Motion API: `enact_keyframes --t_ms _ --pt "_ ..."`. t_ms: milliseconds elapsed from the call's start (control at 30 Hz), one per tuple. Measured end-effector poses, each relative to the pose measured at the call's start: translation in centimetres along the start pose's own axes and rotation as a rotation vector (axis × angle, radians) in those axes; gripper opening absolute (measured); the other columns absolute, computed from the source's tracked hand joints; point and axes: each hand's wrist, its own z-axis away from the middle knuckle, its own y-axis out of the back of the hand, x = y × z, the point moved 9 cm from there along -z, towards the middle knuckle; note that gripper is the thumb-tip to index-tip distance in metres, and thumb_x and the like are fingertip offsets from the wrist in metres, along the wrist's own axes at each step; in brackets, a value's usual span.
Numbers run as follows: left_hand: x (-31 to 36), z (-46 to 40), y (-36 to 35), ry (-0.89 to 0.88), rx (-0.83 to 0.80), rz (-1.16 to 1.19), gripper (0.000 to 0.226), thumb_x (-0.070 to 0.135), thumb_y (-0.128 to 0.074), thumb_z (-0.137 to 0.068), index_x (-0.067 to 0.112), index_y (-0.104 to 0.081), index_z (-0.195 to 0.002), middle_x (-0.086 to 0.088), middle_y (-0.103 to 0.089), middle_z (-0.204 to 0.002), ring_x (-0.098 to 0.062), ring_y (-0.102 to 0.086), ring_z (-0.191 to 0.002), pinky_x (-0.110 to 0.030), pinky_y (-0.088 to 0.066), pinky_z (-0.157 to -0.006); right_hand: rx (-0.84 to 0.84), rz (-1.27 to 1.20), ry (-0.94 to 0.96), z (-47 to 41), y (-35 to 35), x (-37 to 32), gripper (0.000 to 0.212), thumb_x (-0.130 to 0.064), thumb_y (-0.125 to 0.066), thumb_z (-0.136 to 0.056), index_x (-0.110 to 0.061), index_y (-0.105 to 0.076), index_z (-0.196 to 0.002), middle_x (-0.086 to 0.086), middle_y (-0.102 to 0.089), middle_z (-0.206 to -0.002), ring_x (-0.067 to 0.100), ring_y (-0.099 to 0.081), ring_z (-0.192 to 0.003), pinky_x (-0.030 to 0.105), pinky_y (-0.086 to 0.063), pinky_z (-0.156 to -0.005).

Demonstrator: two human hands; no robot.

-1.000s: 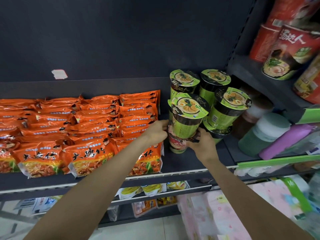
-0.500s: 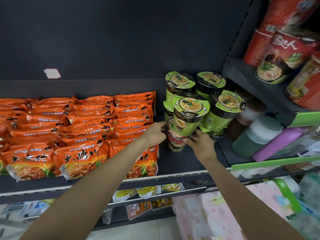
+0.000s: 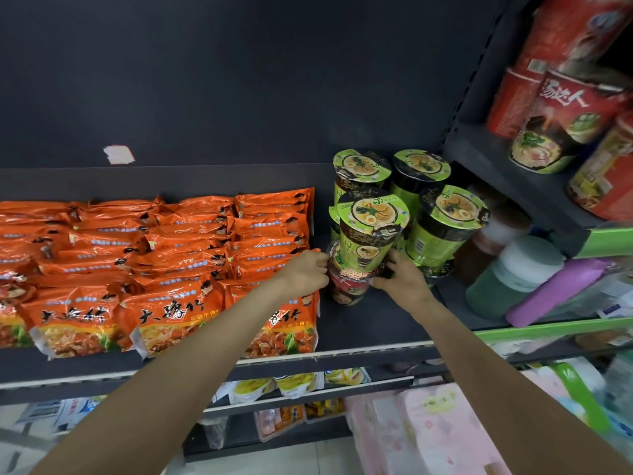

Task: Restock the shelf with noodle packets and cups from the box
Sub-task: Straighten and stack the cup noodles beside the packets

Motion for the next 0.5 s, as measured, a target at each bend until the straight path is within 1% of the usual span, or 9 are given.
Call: enact_keyframes --t_ms 67,133,167,233,267,333,367,433,500 --pt "0.6 0.2 0.7 -0.020 0.049 0.023 0.052 -0.010 -0.046 -0.088 0.002 -0.041 -0.138 -0.014 -0.047 -0.140 -0.023 -0.045 -0.129 -0.022 -0.036 -0.100 0.055 -0.066 0.071 0.6 0.9 -1.3 0.069 -0.003 -0.072 -0.079 -0.011 -0.038 -0.138 0.004 -0.051 -0.133 0.020 -0.046 -0.125 0.024 -0.036 -0.095" --pt "1.2 0.3 1.3 -0.046 0.089 0.031 0.051 -0.009 -0.046 -0.089 0.000 -0.038 -0.139 -0.014 -0.046 -0.141 -0.024 -0.044 -0.130 -0.020 -0.034 -0.100 0.106 -0.110 0.131 1.1 1.9 -2.3 0.079 -0.007 -0.074 -0.078 -0.016 -0.029 -0.143 0.002 -0.048 -0.136 0.018 -0.044 -0.126 0.024 -0.037 -0.095" --pt "1.5 0.3 1.5 -0.055 0.094 0.022 0.052 -0.009 -0.046 -0.089 0.000 -0.037 -0.140 -0.014 -0.046 -0.141 -0.024 -0.043 -0.131 -0.020 -0.034 -0.100 0.128 -0.128 0.158 1.3 2.3 -2.8 0.085 -0.008 -0.075 -0.078 -0.018 -0.024 -0.146 0.001 -0.046 -0.137 0.016 -0.044 -0.125 0.020 -0.039 -0.093" --pt "1.9 0.3 1.5 -0.058 0.086 -0.012 0.053 -0.008 -0.046 -0.089 0.001 -0.037 -0.140 -0.013 -0.046 -0.141 -0.025 -0.043 -0.131 -0.024 -0.035 -0.102 0.158 -0.172 0.218 1.9 3.0 -4.0 0.096 -0.010 -0.076 -0.077 -0.023 -0.015 -0.149 -0.001 -0.039 -0.140 0.010 -0.043 -0.123 0.008 -0.041 -0.084" --pt "2.0 0.2 1.4 -0.050 0.073 -0.029 0.053 -0.008 -0.045 -0.088 0.003 -0.039 -0.140 -0.013 -0.047 -0.141 -0.025 -0.043 -0.131 -0.028 -0.035 -0.103 0.177 -0.161 0.251 2.2 3.4 -4.5 0.101 -0.012 -0.077 -0.076 -0.027 -0.010 -0.150 -0.002 -0.035 -0.141 0.008 -0.039 -0.125 0.007 -0.041 -0.086" --pt "2.1 0.1 1.1 -0.046 0.051 -0.076 0.052 -0.006 -0.044 -0.087 0.007 -0.044 -0.137 -0.013 -0.050 -0.138 -0.026 -0.046 -0.128 -0.034 -0.039 -0.106 0.222 -0.039 0.320 2.7 4.0 -5.8 0.103 -0.018 -0.077 -0.077 -0.034 -0.007 -0.150 -0.006 -0.029 -0.139 0.004 -0.027 -0.130 0.018 -0.034 -0.099" --pt "2.2 0.1 1.0 -0.053 0.048 -0.109 0.052 -0.006 -0.043 -0.086 0.009 -0.047 -0.135 -0.013 -0.052 -0.136 -0.027 -0.047 -0.127 -0.036 -0.040 -0.106 0.235 0.027 0.343 3.0 4.2 -6.3 0.098 -0.020 -0.075 -0.078 -0.036 -0.010 -0.149 -0.005 -0.027 -0.139 0.003 -0.024 -0.131 0.022 -0.031 -0.103" --pt "2.4 0.1 1.2 -0.068 0.060 -0.180 0.052 -0.005 -0.043 -0.084 0.011 -0.050 -0.134 -0.013 -0.054 -0.135 -0.028 -0.049 -0.126 -0.036 -0.041 -0.105 0.221 0.121 0.357 2.9 4.2 -7.2 0.079 -0.022 -0.071 -0.083 -0.033 -0.025 -0.147 0.003 -0.028 -0.142 0.013 -0.028 -0.135 0.030 -0.033 -0.109" --pt "2.6 0.2 1.1 -0.085 0.069 -0.265 0.055 -0.005 -0.043 -0.085 0.010 -0.046 -0.137 -0.014 -0.051 -0.138 -0.028 -0.047 -0.127 -0.033 -0.040 -0.105 0.205 0.205 0.351 2.5 4.2 -7.6 0.063 -0.023 -0.067 -0.086 -0.027 -0.038 -0.142 0.009 -0.034 -0.138 0.022 -0.039 -0.130 0.037 -0.037 -0.109"
